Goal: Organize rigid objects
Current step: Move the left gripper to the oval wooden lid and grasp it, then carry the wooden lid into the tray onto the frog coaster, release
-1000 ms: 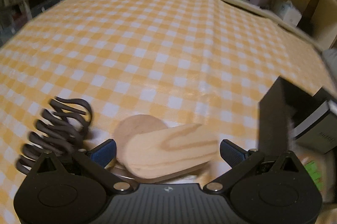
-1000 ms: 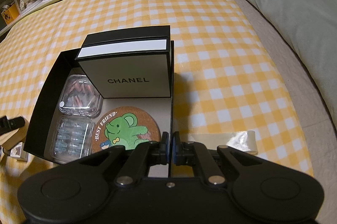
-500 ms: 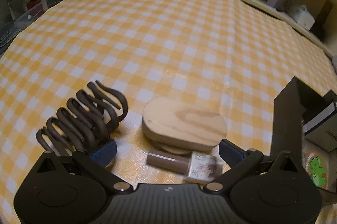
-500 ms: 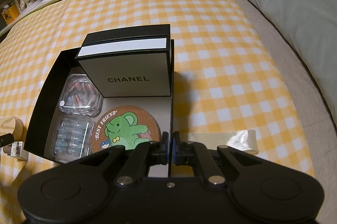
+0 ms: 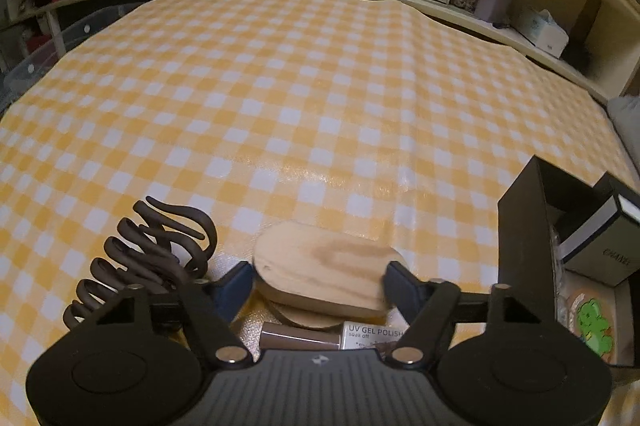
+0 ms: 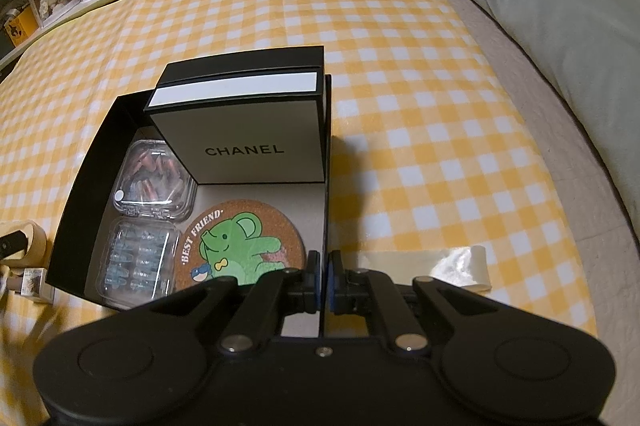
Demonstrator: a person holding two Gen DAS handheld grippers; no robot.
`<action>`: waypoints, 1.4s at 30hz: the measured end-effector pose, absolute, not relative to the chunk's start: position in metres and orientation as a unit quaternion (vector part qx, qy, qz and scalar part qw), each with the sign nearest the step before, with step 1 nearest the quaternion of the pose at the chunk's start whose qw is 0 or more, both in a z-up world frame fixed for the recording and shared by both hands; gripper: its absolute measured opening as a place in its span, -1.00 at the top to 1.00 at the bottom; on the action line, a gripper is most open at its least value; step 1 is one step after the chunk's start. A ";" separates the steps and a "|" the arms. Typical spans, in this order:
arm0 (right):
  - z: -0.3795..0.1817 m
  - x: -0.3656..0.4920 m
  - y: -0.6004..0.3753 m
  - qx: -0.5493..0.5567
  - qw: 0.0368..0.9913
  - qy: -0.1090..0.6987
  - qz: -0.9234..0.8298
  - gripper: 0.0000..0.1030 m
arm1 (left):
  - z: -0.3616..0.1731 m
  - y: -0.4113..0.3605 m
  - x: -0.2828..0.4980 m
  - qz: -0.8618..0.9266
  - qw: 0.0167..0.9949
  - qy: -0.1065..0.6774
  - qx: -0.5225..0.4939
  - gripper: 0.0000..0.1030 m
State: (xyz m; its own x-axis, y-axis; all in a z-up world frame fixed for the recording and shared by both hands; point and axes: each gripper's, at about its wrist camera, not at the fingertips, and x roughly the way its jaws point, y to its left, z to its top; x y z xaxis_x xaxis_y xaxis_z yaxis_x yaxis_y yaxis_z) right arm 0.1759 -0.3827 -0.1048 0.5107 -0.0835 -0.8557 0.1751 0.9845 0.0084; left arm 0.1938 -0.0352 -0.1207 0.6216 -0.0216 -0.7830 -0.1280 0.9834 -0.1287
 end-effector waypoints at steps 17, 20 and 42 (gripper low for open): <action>-0.105 0.176 -0.383 0.047 0.868 0.489 -0.073 0.92 | -0.125 -0.058 0.203 -0.018 0.905 0.424 0.007 -0.94; -0.104 0.176 -0.383 0.047 0.868 0.489 -0.074 0.91 | -0.132 -0.059 0.208 -0.052 0.899 0.431 0.058 -0.97; -0.106 0.175 -0.383 0.045 0.868 0.489 -0.070 0.91 | -0.106 -0.046 0.206 -0.083 0.911 0.403 0.008 -0.81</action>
State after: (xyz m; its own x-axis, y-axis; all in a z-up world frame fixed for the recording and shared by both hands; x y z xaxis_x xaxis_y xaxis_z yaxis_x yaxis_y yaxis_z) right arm 0.1750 -0.3826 -0.1055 0.5116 -0.0770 -0.8558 0.1659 0.9861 0.0105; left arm 0.2059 -0.0457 -0.1062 0.6608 -0.1447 -0.7365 0.1579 0.9861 -0.0521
